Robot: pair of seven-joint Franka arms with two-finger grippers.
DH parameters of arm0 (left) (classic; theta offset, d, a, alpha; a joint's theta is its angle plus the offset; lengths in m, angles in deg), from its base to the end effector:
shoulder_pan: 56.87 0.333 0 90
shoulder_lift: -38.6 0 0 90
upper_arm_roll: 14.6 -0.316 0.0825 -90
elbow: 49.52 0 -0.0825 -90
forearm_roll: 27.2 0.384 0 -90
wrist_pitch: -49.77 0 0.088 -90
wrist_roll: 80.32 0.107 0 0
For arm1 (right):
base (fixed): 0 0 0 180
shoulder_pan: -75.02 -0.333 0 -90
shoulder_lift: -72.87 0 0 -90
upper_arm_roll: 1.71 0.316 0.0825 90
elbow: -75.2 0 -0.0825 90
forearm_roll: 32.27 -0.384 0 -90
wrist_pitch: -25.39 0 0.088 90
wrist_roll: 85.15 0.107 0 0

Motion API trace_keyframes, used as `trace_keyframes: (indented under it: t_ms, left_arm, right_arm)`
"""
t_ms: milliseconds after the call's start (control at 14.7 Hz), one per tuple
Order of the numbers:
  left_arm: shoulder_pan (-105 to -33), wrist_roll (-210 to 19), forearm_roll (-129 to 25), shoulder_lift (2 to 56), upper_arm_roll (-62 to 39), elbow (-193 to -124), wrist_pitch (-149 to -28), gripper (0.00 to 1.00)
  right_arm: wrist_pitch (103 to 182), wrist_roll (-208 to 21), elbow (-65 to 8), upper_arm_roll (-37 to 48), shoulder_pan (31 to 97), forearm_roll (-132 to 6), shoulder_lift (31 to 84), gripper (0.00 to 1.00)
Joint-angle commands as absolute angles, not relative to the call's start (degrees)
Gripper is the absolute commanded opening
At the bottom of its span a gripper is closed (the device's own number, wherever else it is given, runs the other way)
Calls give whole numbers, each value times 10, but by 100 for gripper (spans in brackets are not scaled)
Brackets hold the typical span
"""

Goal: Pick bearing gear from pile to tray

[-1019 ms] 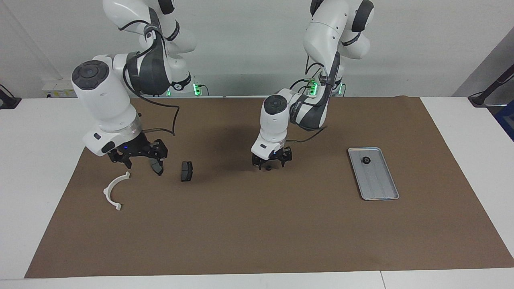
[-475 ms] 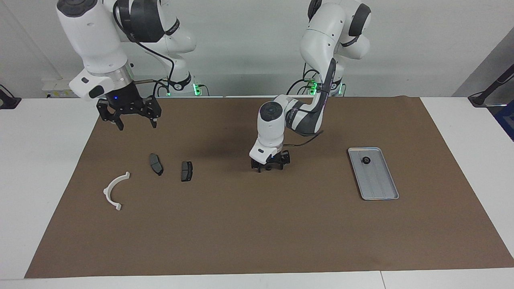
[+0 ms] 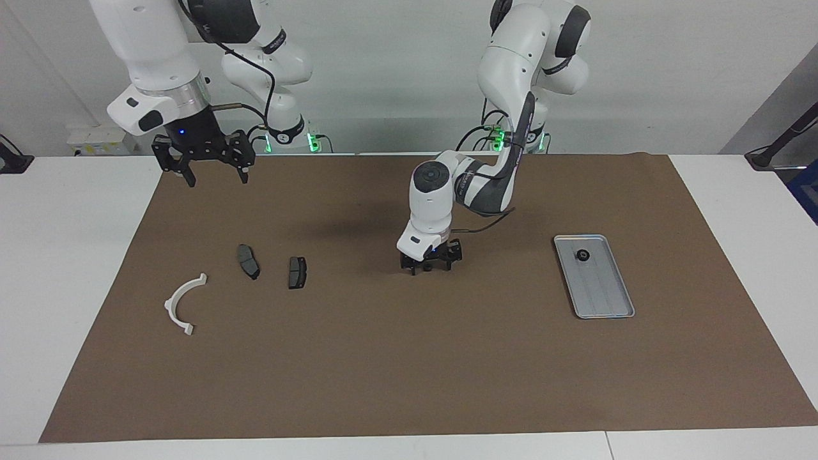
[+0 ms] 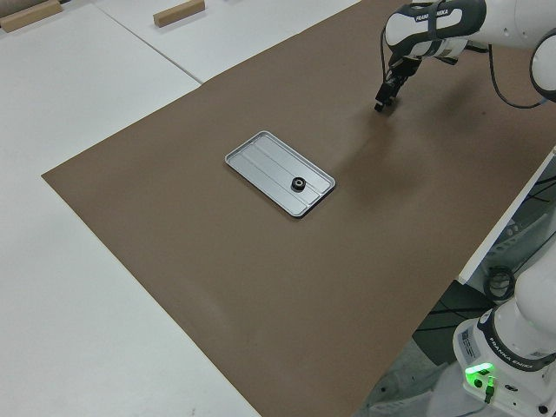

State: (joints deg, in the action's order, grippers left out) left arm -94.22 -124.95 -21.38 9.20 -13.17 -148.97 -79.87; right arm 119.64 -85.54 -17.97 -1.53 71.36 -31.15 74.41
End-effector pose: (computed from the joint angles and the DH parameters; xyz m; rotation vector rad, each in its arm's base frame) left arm 0.5229 -0.4147 0.2856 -3.0996 -0.0637 -0.0850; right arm 0.5519 0.0351 0.6198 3.1203 0.1168 0.0723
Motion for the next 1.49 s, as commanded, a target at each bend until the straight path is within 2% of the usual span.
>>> trace_keyframes:
  t_ms: [0,272,1426]
  left_arm:
    - [-952,-1263,-200,105,-144,-1488,-785,100]
    - [-952,-1262,-199,114,-148,-1487,-772,100]
    - [-955,-1256,-200,114,-144,-1499,-820,100]
  right_arm:
    - [1182,-866,-195,-10,722,-323,757,100]
    - [1124,-866,-195,-9,722,-322,763,100]
    - [1143,-869,-194,-5,729,-321,759,100]
